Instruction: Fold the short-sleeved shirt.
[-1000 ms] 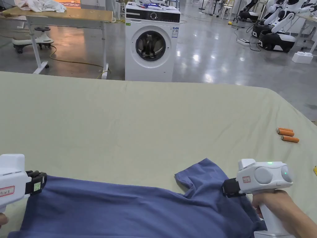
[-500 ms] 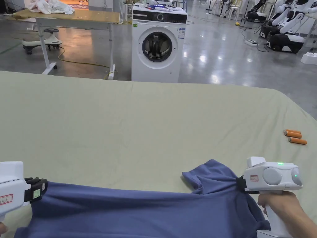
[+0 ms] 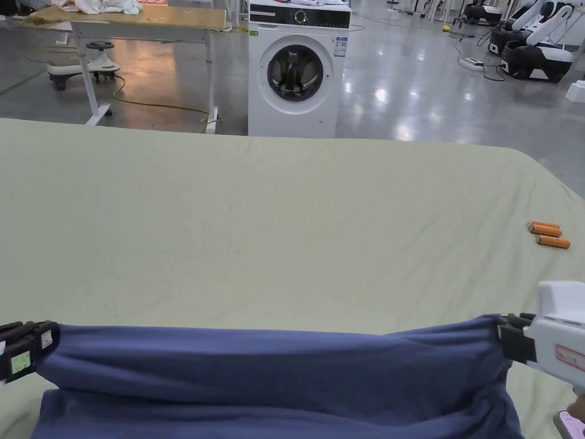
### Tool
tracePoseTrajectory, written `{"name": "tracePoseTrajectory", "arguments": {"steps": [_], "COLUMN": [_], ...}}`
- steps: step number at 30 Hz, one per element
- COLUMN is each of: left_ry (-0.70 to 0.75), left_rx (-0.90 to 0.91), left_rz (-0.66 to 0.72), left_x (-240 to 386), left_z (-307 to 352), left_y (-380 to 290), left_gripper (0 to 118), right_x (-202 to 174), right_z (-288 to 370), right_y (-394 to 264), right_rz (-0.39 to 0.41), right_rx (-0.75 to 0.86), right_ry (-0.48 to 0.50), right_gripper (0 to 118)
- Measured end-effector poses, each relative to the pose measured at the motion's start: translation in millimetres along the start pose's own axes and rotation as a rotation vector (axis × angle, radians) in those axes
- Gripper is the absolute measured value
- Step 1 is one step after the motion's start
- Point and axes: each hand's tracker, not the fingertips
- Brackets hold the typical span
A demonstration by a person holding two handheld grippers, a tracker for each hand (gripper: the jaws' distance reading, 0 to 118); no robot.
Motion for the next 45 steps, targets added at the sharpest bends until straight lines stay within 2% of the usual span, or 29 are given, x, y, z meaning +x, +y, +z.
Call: {"name": "tracePoseTrajectory", "arguments": {"steps": [8, 11, 15, 19, 27, 28, 29, 31, 32, 33, 34, 37, 41, 45], "left_ry": [-0.013, 0.009, 0.045, 0.105, 0.134, 0.133, 0.132, 0.128, 0.128, 0.122, 0.117, 0.076, 0.096, 0.102], "left_rx": [-0.055, -0.13, -0.251, -0.312, -0.316, -0.313, -0.309, -0.288, -0.27, -0.236, -0.207, -0.108, 0.026, 0.19], "left_rz": [0.02, 0.022, 0.0, -0.048, -0.01, -0.011, -0.01, -0.008, -0.011, -0.017, -0.018, -0.044, -0.1, -0.136], "left_x": [0.0, 4.9, 5.1, 8.8, 11.6, 12.1, 13.4, 17.7, 21.2, 25.4, 29.4, 45.0, 70.5, 95.9], "left_z": [47.3, 54.3, 44.9, 27.7, 19.8, 20.2, 21.2, 24.6, 26.4, 28.4, 29.4, 31.0, 26.7, 29.1], "left_y": [-55.9, -81.2, -111.0, -127.0, -129.6, -128.4, -126.6, -120.0, -115.1, -110.4, -105.2, -86.4, -64.2, -47.6], "left_gripper": [2, 2, 2, 2, 2, 6, 13, 29, 48, 62, 68, 68, 68, 67], "right_x": [-1.1, -2.5, 1.2, -2.4, -11.2, -12.0, -13.5, -15.3, -16.7, -18.3, -19.4, -28.5, -50.8, -80.7], "right_z": [49.4, 49.6, 34.0, 16.5, 6.3, 8.0, 11.6, 20.2, 25.7, 31.1, 37.4, 55.4, 67.9, 69.3], "right_y": [-74.5, -107.7, -146.3, -163.8, -170.1, -169.5, -166.3, -158.0, -151.5, -145.4, -138.7, -113.4, -84.7, -68.1], "right_rz": [0.008, 0.025, -0.017, -0.019, -0.006, 0.0, 0.008, 0.018, 0.027, 0.025, 0.025, 0.022, 0.03, -0.021], "right_rx": [-0.082, -0.167, -0.24, -0.259, -0.239, -0.235, -0.233, -0.24, -0.237, -0.215, -0.165, -0.052, 0.134, 0.352], "right_ry": [0.015, 0.0, -0.005, -0.015, -0.047, -0.048, -0.058, -0.096, -0.131, -0.143, -0.147, -0.168, -0.212, -0.173], "right_gripper": [2, 2, 2, 2, 4, 8, 21, 64, 87, 93, 93, 93, 93, 91]}}
